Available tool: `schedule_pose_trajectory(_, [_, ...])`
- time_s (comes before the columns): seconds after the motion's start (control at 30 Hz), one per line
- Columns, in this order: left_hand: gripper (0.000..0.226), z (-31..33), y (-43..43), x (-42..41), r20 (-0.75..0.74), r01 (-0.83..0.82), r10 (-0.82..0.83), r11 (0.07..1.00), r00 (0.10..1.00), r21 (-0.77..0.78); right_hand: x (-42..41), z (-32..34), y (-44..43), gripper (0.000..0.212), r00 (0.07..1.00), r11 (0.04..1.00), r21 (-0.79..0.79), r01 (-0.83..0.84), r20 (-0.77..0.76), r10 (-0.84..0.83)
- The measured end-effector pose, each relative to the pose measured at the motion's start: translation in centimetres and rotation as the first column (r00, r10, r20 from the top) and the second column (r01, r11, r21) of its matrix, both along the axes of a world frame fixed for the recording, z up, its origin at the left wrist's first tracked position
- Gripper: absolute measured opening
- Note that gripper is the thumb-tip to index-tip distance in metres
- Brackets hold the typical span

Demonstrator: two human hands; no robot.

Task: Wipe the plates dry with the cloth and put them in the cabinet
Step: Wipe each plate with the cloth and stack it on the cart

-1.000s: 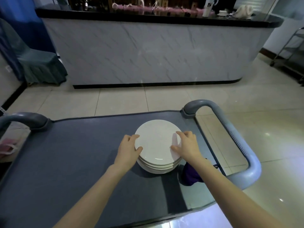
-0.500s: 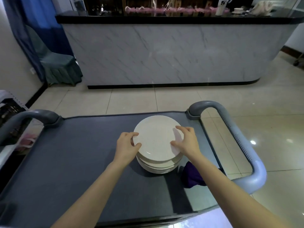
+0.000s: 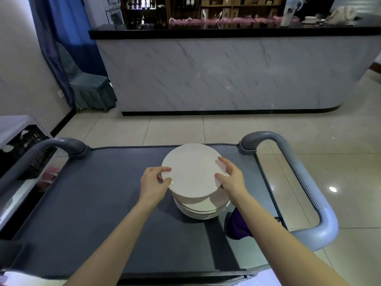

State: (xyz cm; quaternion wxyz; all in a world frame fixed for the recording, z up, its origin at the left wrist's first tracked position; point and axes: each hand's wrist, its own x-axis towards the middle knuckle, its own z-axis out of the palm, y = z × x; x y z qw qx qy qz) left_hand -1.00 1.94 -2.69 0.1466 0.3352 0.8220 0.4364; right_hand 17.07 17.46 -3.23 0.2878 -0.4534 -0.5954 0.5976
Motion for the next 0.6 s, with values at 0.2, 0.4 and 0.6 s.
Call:
schedule_pose_trajectory(0.2, [0.028, 0.0, -0.6, 0.0, 0.001, -0.03, 0.03, 1.0, 1.0, 0.009, -0.1, 0.4, -0.3, 0.043, 0.993, 0.99, -0.08, -0.115, -0.017, 0.114])
schedule_pose_trajectory(0.4, [0.02, -0.3, -0.8, 0.4, 0.005, -0.016, 0.016, 0.998, 1.0, 0.053, 0.0, 1.7, 0.1, 0.048, 0.99, 0.98, -0.183, -0.073, -0.131, 0.049])
schedule_pose_trajectory(0.6, [0.012, -0.1, -1.0, 1.8, -0.037, 0.04, -0.036, 0.992, 0.999, 0.119, 1.1, 2.4, 1.6, 0.049, 0.979, 0.969, -0.247, 0.019, -0.193, -0.068])
